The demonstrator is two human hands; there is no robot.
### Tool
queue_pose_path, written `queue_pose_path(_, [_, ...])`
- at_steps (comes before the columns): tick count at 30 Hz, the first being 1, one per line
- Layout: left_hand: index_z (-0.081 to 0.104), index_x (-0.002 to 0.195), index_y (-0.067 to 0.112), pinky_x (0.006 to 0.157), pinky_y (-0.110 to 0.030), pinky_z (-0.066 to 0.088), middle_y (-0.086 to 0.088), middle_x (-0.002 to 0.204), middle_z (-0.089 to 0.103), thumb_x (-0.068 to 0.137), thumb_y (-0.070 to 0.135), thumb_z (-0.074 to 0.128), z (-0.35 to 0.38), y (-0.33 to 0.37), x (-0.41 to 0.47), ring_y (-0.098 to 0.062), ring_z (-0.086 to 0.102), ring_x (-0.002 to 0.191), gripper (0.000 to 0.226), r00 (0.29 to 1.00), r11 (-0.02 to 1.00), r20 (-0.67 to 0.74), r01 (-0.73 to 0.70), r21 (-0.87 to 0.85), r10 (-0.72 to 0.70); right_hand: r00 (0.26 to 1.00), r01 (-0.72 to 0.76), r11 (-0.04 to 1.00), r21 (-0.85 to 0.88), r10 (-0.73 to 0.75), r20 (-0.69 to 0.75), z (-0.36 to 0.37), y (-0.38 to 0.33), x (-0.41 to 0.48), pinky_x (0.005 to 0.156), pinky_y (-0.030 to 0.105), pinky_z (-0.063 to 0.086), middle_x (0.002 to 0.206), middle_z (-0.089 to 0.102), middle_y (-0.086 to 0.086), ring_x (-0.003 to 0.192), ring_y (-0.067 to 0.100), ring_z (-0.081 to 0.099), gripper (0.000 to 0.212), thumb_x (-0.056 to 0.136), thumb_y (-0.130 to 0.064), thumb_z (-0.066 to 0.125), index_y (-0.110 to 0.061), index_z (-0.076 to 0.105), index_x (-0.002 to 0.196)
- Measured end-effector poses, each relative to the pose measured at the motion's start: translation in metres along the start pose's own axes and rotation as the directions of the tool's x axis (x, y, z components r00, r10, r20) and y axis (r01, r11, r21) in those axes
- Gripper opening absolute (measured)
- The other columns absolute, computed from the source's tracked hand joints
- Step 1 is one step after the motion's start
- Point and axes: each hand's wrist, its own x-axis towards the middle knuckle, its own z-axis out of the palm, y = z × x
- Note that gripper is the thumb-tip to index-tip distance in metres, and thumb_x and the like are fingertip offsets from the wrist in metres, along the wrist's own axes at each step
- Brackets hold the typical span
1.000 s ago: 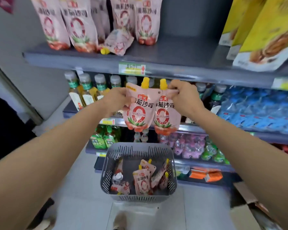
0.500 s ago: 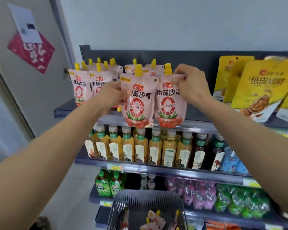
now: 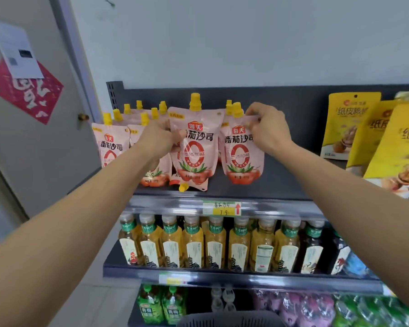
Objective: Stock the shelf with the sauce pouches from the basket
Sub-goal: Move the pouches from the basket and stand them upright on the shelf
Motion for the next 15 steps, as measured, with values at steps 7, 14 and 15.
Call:
queue_pose_path(7, [0.054, 0.066, 0.018, 0.062, -0.023, 0.050, 0.004, 0.066, 0.056, 0.090, 0.006, 0.056, 0.001, -0.017, 0.020, -0.010, 0.054, 0.067, 0.027, 0.999, 0.999, 0.000, 0.049, -0.020, -0.049, 1.000, -0.010, 1.000, 0.016, 0.010, 0.024, 0.025, 0.016, 0.021, 0.075, 0.048, 0.055, 0.090, 0.065, 0.005, 0.085, 0.029, 0.063, 0.017, 0.092, -0.012, 0.045, -0.021, 0.059, 0.089])
queue_pose_path(14, [0.061, 0.076, 0.021, 0.057, -0.019, 0.049, 0.006, 0.077, 0.066, 0.090, 0.009, 0.057, 0.007, -0.022, 0.029, -0.008, 0.061, 0.074, 0.019, 0.997, 0.997, -0.014, 0.076, -0.009, -0.076, 0.999, -0.026, 0.997, 0.067, 0.023, 0.048, 0.044, 0.034, 0.045, 0.069, 0.042, 0.054, 0.090, 0.061, 0.006, 0.083, 0.028, 0.060, 0.015, 0.092, -0.009, 0.047, -0.020, 0.055, 0.086])
queue_pose_path(15, [0.061, 0.077, 0.021, 0.059, -0.020, 0.049, 0.005, 0.079, 0.066, 0.090, 0.009, 0.057, 0.008, -0.022, 0.030, -0.009, 0.061, 0.076, 0.018, 0.996, 0.997, -0.016, 0.083, -0.009, -0.083, 0.999, -0.032, 0.996, 0.084, 0.028, 0.046, 0.045, 0.037, 0.047, 0.065, 0.038, 0.051, 0.088, 0.060, 0.005, 0.080, 0.026, 0.059, 0.015, 0.092, -0.009, 0.047, -0.019, 0.054, 0.085])
